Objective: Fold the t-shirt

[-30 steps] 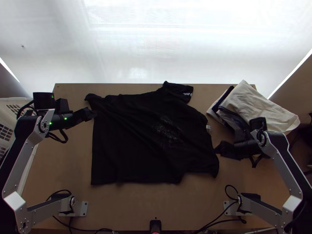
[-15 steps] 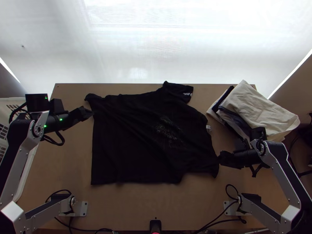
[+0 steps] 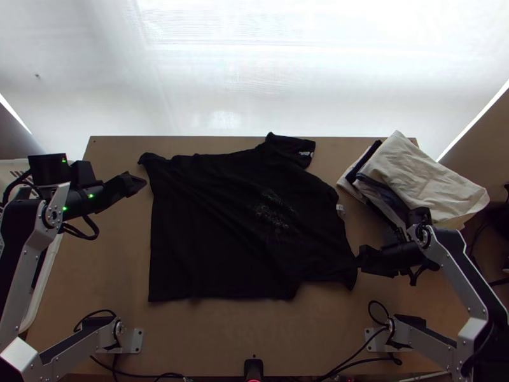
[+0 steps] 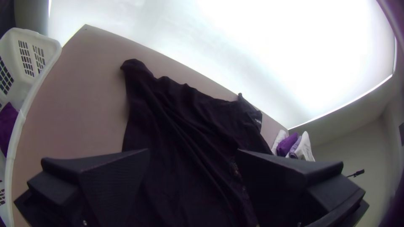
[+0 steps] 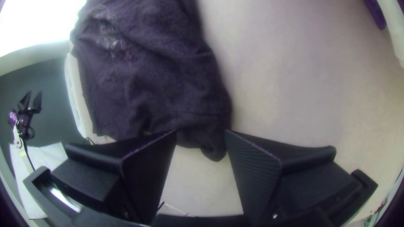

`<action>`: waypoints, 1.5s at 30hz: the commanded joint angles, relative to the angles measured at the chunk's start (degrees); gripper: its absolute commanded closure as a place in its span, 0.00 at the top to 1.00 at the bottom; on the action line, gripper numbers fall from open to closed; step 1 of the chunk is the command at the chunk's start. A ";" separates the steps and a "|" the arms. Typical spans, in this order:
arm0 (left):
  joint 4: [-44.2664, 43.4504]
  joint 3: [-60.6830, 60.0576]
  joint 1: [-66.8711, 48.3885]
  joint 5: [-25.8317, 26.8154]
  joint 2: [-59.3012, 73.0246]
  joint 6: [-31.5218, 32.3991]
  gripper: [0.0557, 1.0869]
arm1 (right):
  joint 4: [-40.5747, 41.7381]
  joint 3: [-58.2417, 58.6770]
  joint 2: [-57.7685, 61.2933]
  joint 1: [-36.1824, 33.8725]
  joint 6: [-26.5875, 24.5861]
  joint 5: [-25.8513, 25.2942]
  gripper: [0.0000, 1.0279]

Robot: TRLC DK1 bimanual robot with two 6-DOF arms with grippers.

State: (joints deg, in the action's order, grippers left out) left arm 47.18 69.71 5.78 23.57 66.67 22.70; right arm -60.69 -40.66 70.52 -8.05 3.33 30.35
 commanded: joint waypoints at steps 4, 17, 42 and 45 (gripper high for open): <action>0.19 -0.19 0.28 0.07 -0.05 -0.29 0.96 | 3.56 -0.29 6.82 0.14 0.18 -0.11 0.53; 16.28 -8.28 -1.30 -4.15 1.35 -16.46 0.96 | 13.75 1.38 7.88 4.10 0.09 -0.73 0.18; 31.04 -22.95 -17.65 -16.28 10.23 -28.85 0.95 | 15.42 -0.03 5.77 3.84 0.09 -1.87 0.03; 30.43 -23.22 -19.32 -16.37 11.99 -28.32 0.95 | 15.42 -0.29 5.68 4.10 0.18 -1.87 0.03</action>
State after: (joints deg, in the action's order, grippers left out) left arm 79.00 49.50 -10.39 8.47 75.57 -5.45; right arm -45.28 -40.56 76.36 -4.03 3.33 28.49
